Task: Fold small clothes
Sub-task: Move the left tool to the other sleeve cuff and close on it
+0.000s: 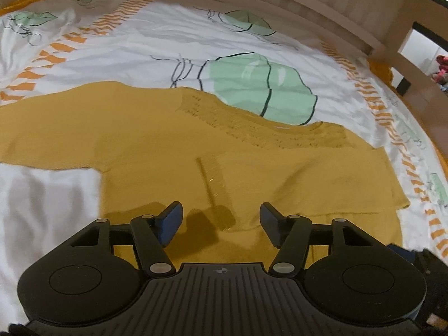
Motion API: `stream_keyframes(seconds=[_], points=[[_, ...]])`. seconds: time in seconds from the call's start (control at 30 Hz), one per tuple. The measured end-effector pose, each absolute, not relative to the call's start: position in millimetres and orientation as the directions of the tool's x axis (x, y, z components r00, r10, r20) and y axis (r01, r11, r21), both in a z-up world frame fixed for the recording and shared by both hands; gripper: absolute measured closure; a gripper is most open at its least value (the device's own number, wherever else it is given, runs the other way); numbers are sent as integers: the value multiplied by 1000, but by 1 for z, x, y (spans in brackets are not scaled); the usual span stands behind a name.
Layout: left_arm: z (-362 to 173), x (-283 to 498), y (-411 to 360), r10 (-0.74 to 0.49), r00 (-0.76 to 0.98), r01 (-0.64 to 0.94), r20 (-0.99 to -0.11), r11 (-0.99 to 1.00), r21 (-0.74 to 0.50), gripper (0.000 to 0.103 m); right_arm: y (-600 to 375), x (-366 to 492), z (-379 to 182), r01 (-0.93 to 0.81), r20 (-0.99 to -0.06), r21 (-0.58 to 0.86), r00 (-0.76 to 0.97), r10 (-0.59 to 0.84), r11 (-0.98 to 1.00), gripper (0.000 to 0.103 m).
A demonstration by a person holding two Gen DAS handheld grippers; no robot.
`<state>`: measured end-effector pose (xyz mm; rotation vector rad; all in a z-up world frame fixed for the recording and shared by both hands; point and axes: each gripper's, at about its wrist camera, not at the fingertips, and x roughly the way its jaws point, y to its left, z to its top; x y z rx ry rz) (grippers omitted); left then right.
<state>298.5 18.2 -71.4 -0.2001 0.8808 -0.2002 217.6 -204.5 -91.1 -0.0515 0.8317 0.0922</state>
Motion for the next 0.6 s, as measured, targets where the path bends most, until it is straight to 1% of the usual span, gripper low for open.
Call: stream_keyframes(seconds=[0.27,0.47,0.53,0.57,0.6], points=[[-91,324,-3,-222,565,87,-795,974,-210,43,-202,219,-91,-76,-745,-9,665,45,997,0],[-93,335,0,-238,584,42,-776,964,-264,44,-204,216,-93,-70,-726,3,686,50,998,0],[-93,339,-1,-249,585,41,-772,960,-279,50,-203,215,-93,-68,-720,-1,692,46,998,0],[-92,340,-1,-249,585,42,-772,960,-278,59,-202,215,-93,-67,-719,-2,693,45,998,0],[-91,341,-2,-246,585,44,-773,961,-272,71,-202,215,-92,-67,-719,-4,694,44,998,0]])
